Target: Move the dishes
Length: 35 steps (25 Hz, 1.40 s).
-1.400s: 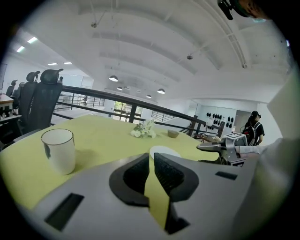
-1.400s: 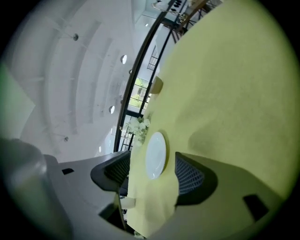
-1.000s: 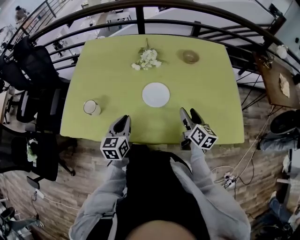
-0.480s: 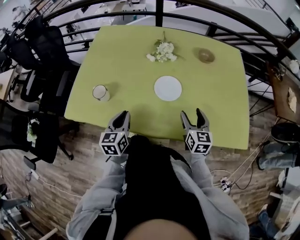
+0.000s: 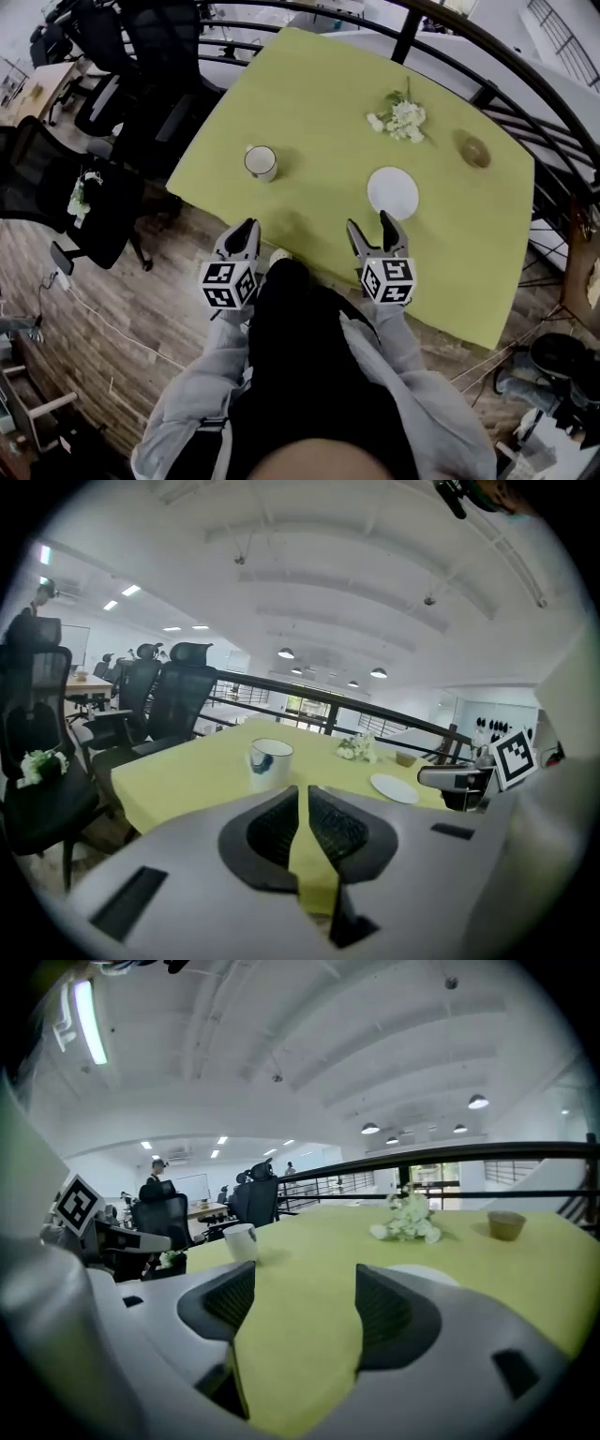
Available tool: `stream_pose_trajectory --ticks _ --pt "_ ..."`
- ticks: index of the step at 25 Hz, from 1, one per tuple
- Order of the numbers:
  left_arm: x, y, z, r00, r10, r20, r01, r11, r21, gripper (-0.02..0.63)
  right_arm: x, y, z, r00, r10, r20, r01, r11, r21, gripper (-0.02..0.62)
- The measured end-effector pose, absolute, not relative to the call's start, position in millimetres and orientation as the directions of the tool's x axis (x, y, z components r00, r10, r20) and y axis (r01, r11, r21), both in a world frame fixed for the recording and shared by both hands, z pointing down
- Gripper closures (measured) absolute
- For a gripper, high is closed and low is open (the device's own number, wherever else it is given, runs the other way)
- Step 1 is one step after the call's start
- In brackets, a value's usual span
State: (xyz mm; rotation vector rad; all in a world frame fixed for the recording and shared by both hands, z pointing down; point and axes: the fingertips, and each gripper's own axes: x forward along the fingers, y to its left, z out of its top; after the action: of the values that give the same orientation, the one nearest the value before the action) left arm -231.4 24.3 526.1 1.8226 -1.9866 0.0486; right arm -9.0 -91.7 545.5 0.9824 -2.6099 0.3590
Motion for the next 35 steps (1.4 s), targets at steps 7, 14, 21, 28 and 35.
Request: stream_pose_trajectory --ticks 7,14,21,28,35 --pt "-302 81 532 -0.207 -0.904 0.375 -0.911 0.318 0.263 0.56 -126 -78 556 -0.821 -0.4 0.408 -0.491 0.859 -0.147 0.245" --pt "-358 123 538 -0.337 -0.85 0.405 -0.845 0.463 0.269 0.56 -210 -73 562 -0.861 -0.294 0.416 -0.39 0.906 -0.166 0.236" --pt "-394 117 551 -0.353 -0.834 0.424 -0.824 0.492 0.281 0.56 -265 -84 586 -0.855 -0.271 0.442 -0.381 0.907 -0.181 0.209" --pt "-428 87 562 -0.314 -0.834 0.454 -0.833 0.472 0.289 0.56 -311 -104 597 -0.842 -0.307 0.444 -0.417 0.893 -0.172 0.164" --pt "-447 56 573 -0.264 -0.843 0.468 -0.855 0.429 0.29 0.56 -336 -114 599 -0.851 -0.302 0.429 -0.4 0.903 -0.158 0.137"
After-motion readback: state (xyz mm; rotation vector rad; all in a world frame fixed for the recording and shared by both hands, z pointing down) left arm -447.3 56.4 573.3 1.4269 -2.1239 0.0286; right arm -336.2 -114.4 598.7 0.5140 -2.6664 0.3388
